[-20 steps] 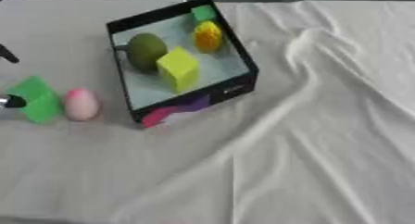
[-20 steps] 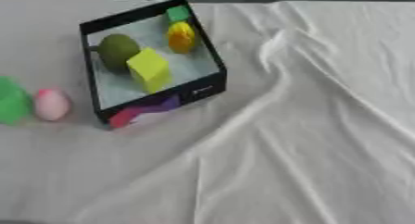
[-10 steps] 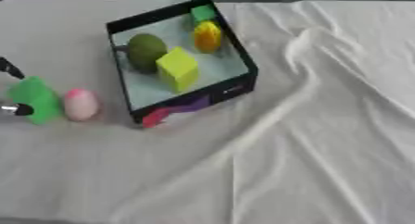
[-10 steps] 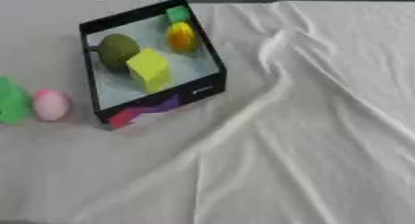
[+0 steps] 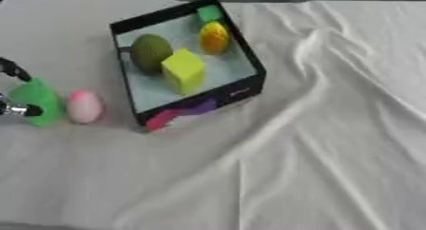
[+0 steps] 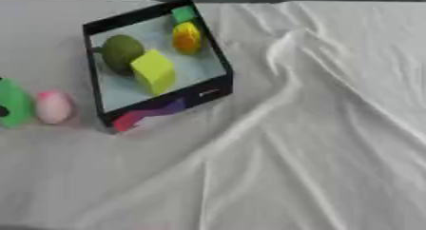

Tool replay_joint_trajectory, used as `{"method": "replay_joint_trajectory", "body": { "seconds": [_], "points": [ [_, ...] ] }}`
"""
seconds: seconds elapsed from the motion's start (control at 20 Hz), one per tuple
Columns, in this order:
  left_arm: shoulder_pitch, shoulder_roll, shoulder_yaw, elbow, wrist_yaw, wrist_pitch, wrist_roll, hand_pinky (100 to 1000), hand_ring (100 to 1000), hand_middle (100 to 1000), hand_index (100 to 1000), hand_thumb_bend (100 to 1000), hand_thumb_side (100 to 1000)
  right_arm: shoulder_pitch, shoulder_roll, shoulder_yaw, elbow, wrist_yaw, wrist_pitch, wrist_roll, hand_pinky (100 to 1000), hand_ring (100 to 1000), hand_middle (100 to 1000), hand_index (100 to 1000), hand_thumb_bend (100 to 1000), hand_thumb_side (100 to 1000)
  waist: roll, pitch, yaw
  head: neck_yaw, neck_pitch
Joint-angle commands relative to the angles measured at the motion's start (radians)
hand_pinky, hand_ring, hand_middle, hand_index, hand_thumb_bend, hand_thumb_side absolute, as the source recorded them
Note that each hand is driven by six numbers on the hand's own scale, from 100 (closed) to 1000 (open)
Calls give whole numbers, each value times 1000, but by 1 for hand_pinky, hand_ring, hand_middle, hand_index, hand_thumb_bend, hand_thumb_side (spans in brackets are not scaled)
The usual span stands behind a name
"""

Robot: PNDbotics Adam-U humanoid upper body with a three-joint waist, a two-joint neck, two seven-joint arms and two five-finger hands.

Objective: Pick up objects on the table and place them in the box.

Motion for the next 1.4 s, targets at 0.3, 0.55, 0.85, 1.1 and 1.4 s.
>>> {"method": "replay_joint_trajectory", "body": {
  "seconds": [0.3,0.55,0.85,1.1,1.4],
  "points": [
    [-29,16,6,17,-24,22,23,894,878,783,843,624,694,-3,-14,-9,-4,11,4,-3,871,748,776,863,100,616,8,-26,-3,0,-10],
    [-47,0,-17,41,-79,8,19,842,791,700,770,627,556,-2,-11,-9,-4,12,6,-4,871,748,775,863,100,617,8,-27,-5,-2,-12],
    [-75,-19,-31,52,-98,36,35,754,700,586,670,422,174,0,-9,-8,-2,14,8,-3,871,748,775,863,100,620,9,-28,-5,-5,-7],
    [-82,26,-24,-42,-77,33,50,734,657,531,617,431,158,5,-14,-9,-2,16,7,-4,871,748,775,864,100,617,13,-31,-4,-6,-5],
    [-214,40,-3,-269,-35,10,58,732,649,521,601,428,100,-2,-22,-9,-6,9,5,-2,870,749,775,864,100,604,17,-37,-5,-6,0]
  ]
}}
